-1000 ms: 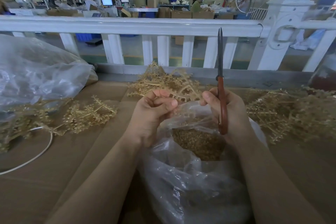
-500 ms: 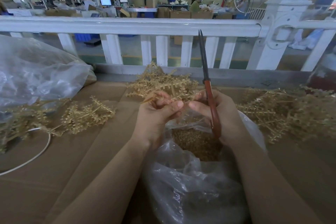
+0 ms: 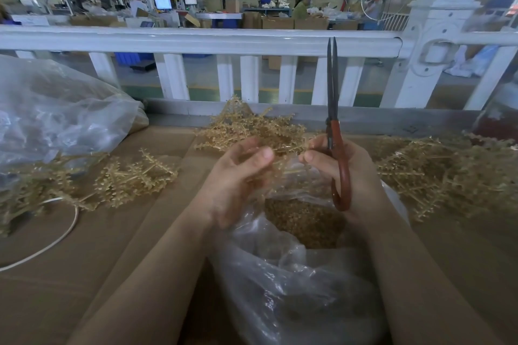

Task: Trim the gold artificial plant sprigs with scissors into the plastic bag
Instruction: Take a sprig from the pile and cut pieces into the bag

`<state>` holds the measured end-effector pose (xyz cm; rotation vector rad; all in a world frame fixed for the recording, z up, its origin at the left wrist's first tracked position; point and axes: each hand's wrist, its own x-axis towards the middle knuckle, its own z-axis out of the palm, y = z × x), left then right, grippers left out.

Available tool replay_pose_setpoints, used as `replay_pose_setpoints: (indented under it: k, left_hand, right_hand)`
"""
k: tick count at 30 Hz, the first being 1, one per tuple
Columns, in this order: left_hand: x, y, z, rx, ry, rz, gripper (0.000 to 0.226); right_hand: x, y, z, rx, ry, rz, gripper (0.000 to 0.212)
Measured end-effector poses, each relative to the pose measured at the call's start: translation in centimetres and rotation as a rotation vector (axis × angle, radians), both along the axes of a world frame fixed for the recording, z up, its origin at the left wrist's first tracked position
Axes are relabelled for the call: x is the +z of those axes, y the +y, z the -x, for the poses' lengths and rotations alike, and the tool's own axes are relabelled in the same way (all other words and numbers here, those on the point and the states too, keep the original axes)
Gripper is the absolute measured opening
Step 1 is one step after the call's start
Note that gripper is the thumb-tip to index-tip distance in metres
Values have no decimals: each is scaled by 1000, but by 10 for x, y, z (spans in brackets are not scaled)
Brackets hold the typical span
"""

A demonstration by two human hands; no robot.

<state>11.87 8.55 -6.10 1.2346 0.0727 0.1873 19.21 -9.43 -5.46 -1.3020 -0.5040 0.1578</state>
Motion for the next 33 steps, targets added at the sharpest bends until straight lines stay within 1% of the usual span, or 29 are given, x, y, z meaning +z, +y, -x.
replay_pose_setpoints:
  k: [1, 4, 7, 8, 9, 12, 14, 16, 18, 21, 24, 26, 30, 32, 33]
  left_hand:
    - [0, -3, 0, -45, 17, -77, 109]
    - [-2, -10, -1, -145, 26, -204, 79]
    - [-1, -15, 0, -169, -14, -470, 37]
    - [-2, -17, 1, -167, -43, -530, 29]
    - [-3, -18, 1, -156, -63, -559, 26]
    - [-2, -20, 3, -85, -140, -527, 22]
    - [-3, -18, 2, 10, -183, -507, 23]
    - [-5, -16, 0, 110, -222, -518, 22]
    - [-6, -16, -1, 155, -235, -524, 21]
    - [-7, -16, -2, 139, -228, -469, 17]
    - [-8, -15, -1, 42, -212, -360, 6]
    - [-8, -16, -1, 30, -200, -316, 10]
    - [-8, -16, -3, 123, -163, -216, 31]
    - [-6, -14, -3, 147, -161, -179, 29]
    - [-5, -12, -3, 157, -164, -166, 23]
  right_hand:
    - [1, 0, 1, 15, -1, -7, 15]
    - [3, 1, 4, 34, -5, -7, 24]
    - [1, 4, 4, 0, -37, 63, 30]
    - [1, 5, 4, -6, -43, 83, 30]
    - [0, 6, 4, -6, -45, 99, 30]
    - [-2, 6, 3, -5, -58, 125, 29]
    - [-2, 6, 2, -11, -55, 132, 33]
    - [-3, 6, 1, -10, -43, 142, 38]
    - [-4, 6, 0, -12, -61, 174, 37]
    - [-4, 7, -1, -14, -71, 177, 33]
    - [-5, 7, -3, -48, -97, 175, 30]
    - [-6, 8, -4, -50, -106, 173, 31]
    - [-7, 10, -4, -32, -124, 195, 30]
    - [-7, 10, -4, -57, -139, 233, 35]
    - [-7, 9, -4, -76, -158, 261, 40]
